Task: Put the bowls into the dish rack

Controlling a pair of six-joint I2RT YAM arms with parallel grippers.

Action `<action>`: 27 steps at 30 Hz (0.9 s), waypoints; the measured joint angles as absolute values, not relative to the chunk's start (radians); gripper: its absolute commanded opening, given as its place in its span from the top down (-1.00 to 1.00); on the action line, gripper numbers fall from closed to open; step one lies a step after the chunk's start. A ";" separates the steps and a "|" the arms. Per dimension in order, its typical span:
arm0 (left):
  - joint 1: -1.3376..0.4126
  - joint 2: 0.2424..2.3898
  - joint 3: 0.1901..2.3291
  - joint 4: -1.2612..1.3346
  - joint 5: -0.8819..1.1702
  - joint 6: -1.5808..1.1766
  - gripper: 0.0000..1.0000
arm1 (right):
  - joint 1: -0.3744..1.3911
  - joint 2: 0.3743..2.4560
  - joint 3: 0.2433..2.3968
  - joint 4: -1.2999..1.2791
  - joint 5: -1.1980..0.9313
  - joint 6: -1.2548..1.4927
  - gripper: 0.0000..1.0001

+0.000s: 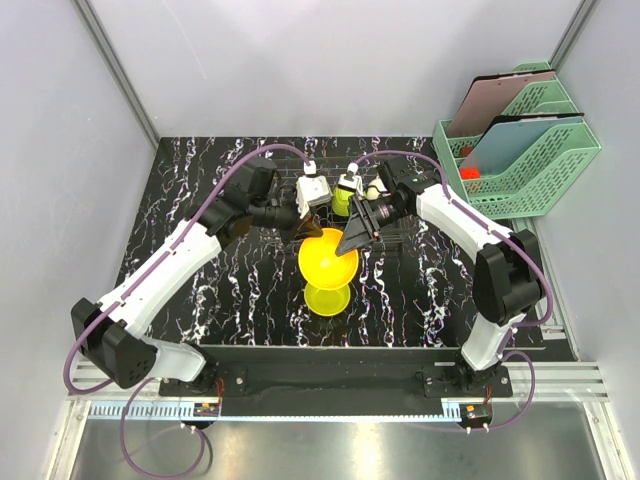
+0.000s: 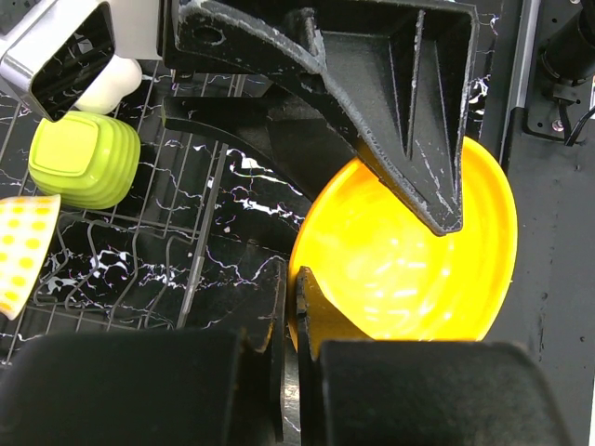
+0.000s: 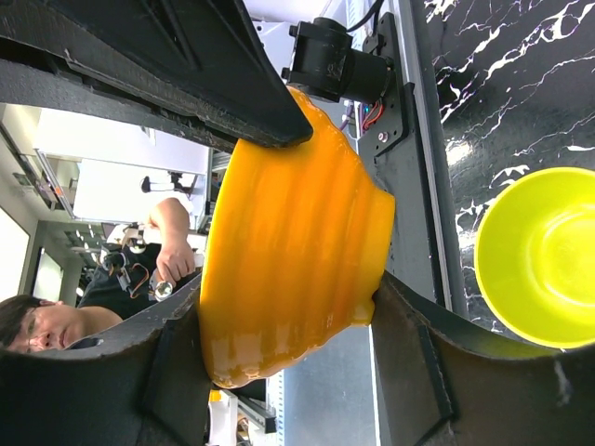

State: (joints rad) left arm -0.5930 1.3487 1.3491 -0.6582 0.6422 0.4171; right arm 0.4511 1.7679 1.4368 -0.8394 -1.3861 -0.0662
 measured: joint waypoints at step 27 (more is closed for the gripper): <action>-0.372 1.171 1.337 -0.595 0.463 0.371 -0.98 | 0.452 1.850 1.686 -0.953 -1.045 -0.120 1.00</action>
